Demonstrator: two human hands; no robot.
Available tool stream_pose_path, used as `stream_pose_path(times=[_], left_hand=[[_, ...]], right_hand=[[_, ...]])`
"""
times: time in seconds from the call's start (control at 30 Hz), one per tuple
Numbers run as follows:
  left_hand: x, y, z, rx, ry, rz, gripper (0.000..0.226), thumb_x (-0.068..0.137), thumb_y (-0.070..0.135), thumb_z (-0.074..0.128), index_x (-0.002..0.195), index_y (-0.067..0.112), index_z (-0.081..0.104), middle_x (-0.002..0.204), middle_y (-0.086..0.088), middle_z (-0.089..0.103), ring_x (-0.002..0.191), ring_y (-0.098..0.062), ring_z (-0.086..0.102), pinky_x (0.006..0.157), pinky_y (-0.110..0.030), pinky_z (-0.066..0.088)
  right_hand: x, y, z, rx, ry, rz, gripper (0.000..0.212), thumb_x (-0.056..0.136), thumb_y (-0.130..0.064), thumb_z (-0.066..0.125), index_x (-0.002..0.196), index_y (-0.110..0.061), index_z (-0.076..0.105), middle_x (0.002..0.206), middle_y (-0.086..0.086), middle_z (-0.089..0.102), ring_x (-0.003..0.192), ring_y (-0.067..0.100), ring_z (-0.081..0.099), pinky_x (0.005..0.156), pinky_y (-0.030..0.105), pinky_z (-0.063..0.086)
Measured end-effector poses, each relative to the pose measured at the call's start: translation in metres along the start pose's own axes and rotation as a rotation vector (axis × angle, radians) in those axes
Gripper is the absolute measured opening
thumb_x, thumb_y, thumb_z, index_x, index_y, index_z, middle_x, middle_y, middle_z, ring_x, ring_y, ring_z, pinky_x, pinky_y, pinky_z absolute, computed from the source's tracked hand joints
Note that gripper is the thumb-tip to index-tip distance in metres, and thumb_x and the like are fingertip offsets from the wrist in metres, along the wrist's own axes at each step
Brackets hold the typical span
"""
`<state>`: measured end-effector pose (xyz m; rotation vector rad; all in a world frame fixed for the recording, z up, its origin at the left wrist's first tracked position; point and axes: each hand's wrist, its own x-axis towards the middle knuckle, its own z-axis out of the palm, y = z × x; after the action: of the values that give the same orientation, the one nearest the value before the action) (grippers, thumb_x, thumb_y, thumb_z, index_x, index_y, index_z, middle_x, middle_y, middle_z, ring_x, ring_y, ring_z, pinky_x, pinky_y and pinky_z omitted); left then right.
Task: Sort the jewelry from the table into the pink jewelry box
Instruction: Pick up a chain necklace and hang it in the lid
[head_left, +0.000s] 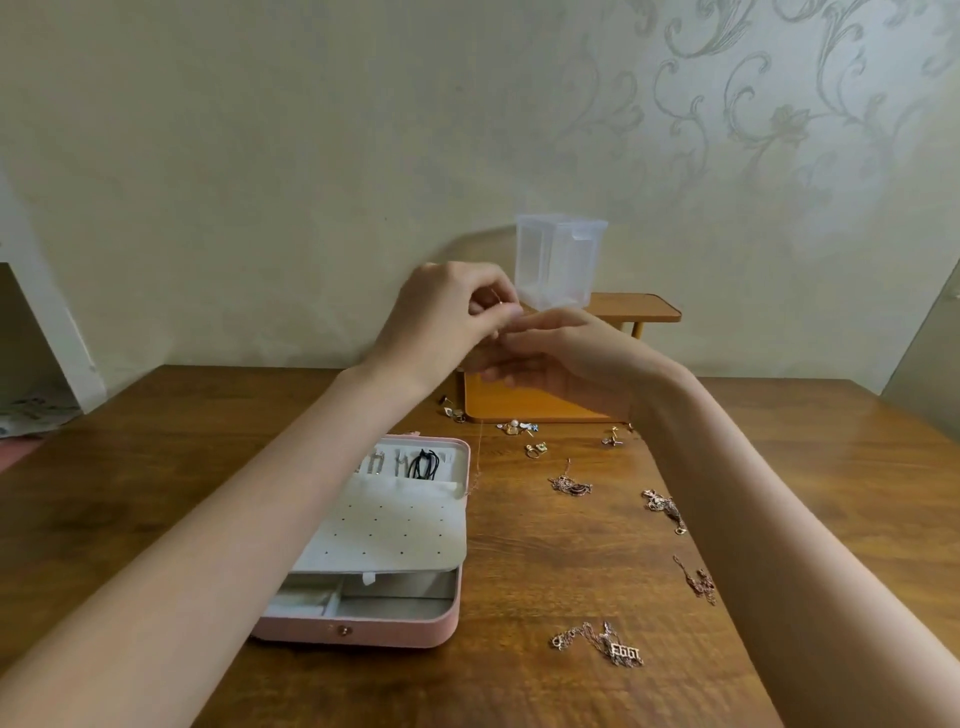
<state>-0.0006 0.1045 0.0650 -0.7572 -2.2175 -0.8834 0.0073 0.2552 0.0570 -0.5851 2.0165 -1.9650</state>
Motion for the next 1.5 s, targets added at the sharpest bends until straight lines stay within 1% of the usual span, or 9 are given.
stream_pose_path(times=[0.13, 0.23, 0.3, 0.43, 0.53, 0.6, 0.87, 1.03, 1.5], left_hand=[[-0.01, -0.032, -0.013, -0.187, 0.016, -0.269, 0.012, 0.089, 0.027, 0.059, 0.092, 0.017, 0.066, 0.08, 0.006, 0.065, 0.072, -0.005, 0.061, 0.071, -0.017, 0.051], [-0.035, -0.087, -0.02, -0.024, -0.178, -0.66, 0.021, 0.095, 0.031, 0.049, 0.093, 0.014, 0.061, 0.089, 0.001, 0.058, 0.089, -0.018, 0.055, 0.082, -0.034, 0.045], [-0.059, -0.118, -0.018, 0.217, -0.418, -0.85, 0.027, 0.097, 0.03, 0.048, 0.079, 0.01, 0.056, 0.078, -0.002, 0.052, 0.075, -0.018, 0.047, 0.068, -0.03, 0.038], [-0.086, -0.146, -0.005, 0.333, -0.639, -1.011, 0.034, 0.097, 0.026, 0.043, 0.106, -0.003, 0.06, 0.096, -0.015, 0.063, 0.056, -0.013, 0.035, 0.051, -0.023, 0.028], [-0.091, -0.156, 0.0, 0.357, -0.572, -0.999, 0.03, 0.091, 0.011, 0.044, 0.061, 0.013, 0.042, 0.061, -0.002, 0.036, 0.05, -0.014, 0.026, 0.049, -0.024, 0.021], [-0.091, -0.159, 0.004, 0.355, -0.502, -0.97, 0.035, 0.09, 0.008, 0.042, 0.058, 0.013, 0.03, 0.057, 0.0, 0.028, 0.05, -0.015, 0.023, 0.048, -0.024, 0.018], [-0.092, -0.132, 0.003, -0.049, 0.009, -0.879, 0.011, 0.097, 0.018, 0.044, 0.103, 0.01, 0.047, 0.091, -0.003, 0.053, 0.08, -0.017, 0.049, 0.056, -0.024, 0.035], [-0.097, -0.126, 0.001, -0.11, 0.048, -0.868, 0.012, 0.094, 0.013, 0.045, 0.103, 0.007, 0.051, 0.095, -0.008, 0.056, 0.087, -0.024, 0.053, 0.071, -0.035, 0.043], [-0.1, -0.113, 0.007, -0.109, 0.169, -0.943, 0.022, 0.095, 0.012, 0.045, 0.117, 0.008, 0.049, 0.096, -0.001, 0.051, 0.085, -0.019, 0.052, 0.065, -0.028, 0.044]], right_hand=[[0.012, 0.003, 0.011, -0.035, 0.151, -0.085, 0.021, 0.095, -0.011, 0.049, 0.091, 0.002, 0.064, 0.07, 0.007, 0.059, 0.061, 0.01, 0.054, 0.055, 0.015, 0.046], [0.02, -0.001, 0.015, -0.066, 0.225, -0.102, 0.025, 0.097, -0.015, 0.046, 0.085, -0.001, 0.063, 0.07, 0.006, 0.054, 0.062, 0.011, 0.048, 0.058, 0.019, 0.04], [0.026, -0.003, 0.017, -0.086, 0.261, -0.082, 0.026, 0.098, -0.016, 0.045, 0.082, -0.004, 0.061, 0.069, 0.005, 0.053, 0.063, 0.011, 0.047, 0.06, 0.022, 0.038], [0.033, -0.003, 0.018, -0.028, 0.29, -0.028, 0.026, 0.098, -0.02, 0.045, 0.081, -0.006, 0.058, 0.069, 0.004, 0.049, 0.063, 0.011, 0.045, 0.063, 0.024, 0.037], [0.038, -0.002, 0.019, -0.032, 0.294, -0.068, 0.02, 0.094, -0.019, 0.052, 0.085, -0.003, 0.06, 0.07, 0.004, 0.05, 0.064, 0.009, 0.045, 0.064, 0.023, 0.038], [0.043, -0.003, 0.02, -0.029, 0.345, -0.111, 0.018, 0.095, -0.015, 0.052, 0.084, -0.003, 0.06, 0.066, 0.004, 0.053, 0.061, 0.009, 0.047, 0.061, 0.021, 0.038], [0.065, -0.015, 0.032, 0.008, 0.309, -0.229, 0.029, 0.099, -0.014, 0.042, 0.076, -0.007, 0.059, 0.057, 0.002, 0.057, 0.055, 0.012, 0.049, 0.057, 0.023, 0.037], [0.072, -0.022, 0.042, -0.002, 0.26, -0.256, 0.029, 0.099, -0.013, 0.042, 0.075, -0.007, 0.058, 0.055, 0.001, 0.056, 0.055, 0.013, 0.048, 0.056, 0.023, 0.036], [0.075, 0.002, 0.056, -0.055, 0.201, -0.187, 0.029, 0.099, -0.011, 0.039, 0.076, -0.005, 0.056, 0.061, 0.006, 0.056, 0.057, 0.016, 0.049, 0.055, 0.022, 0.038]])
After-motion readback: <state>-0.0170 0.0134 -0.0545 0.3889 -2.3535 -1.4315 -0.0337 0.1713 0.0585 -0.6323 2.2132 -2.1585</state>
